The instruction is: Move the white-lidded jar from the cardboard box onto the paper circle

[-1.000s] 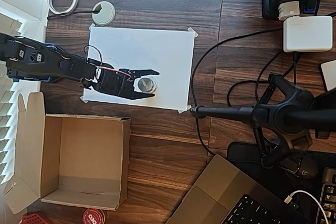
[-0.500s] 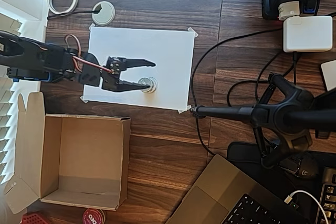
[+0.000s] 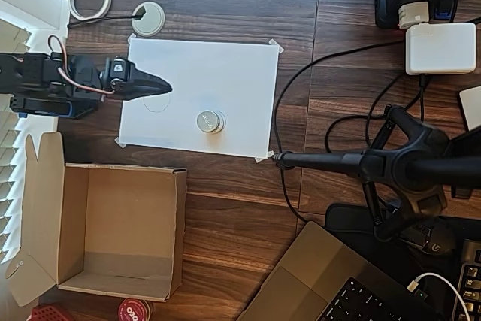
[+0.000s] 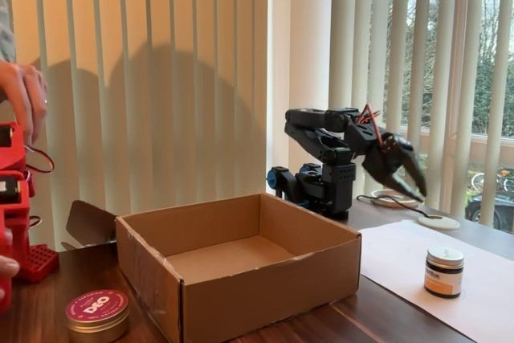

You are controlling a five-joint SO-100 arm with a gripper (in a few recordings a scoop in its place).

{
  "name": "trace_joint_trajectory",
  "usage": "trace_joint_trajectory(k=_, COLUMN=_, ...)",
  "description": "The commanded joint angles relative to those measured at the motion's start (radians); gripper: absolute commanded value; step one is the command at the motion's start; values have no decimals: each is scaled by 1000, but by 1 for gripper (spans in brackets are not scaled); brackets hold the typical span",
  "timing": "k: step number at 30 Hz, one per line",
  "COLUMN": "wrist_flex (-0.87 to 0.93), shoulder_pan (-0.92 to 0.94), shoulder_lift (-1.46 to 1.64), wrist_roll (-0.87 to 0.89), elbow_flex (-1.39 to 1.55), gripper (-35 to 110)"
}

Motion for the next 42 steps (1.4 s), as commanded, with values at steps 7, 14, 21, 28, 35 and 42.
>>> trace_joint_trajectory(k=7, wrist_flex=437, shoulder_pan=-26, shoulder_lift=301, wrist_roll=64, elbow_flex=64, gripper=0)
trace_joint_trajectory(k=14, wrist_flex=565, shoulder_pan=-26, shoulder_lift=382, wrist_roll=100, elbow_flex=91, gripper=0)
trace_joint_trajectory(k=21, wrist_flex=581, shoulder_pan=-17, shoulder_lift=434, wrist_roll=121, elbow_flex=101, gripper=0)
trace_joint_trajectory(k=28, wrist_flex=584, shoulder_pan=-28, shoulder_lift=446, wrist_roll=106, elbow_flex=104, gripper=0)
trace_joint_trajectory(k=35, wrist_flex=584, shoulder_pan=-34, shoulder_lift=446, wrist_roll=98, elbow_flex=104, gripper=0)
trace_joint_trajectory(k=42, wrist_flex=584, shoulder_pan=-20, shoulder_lift=446, wrist_roll=112, elbow_flex=104, gripper=0)
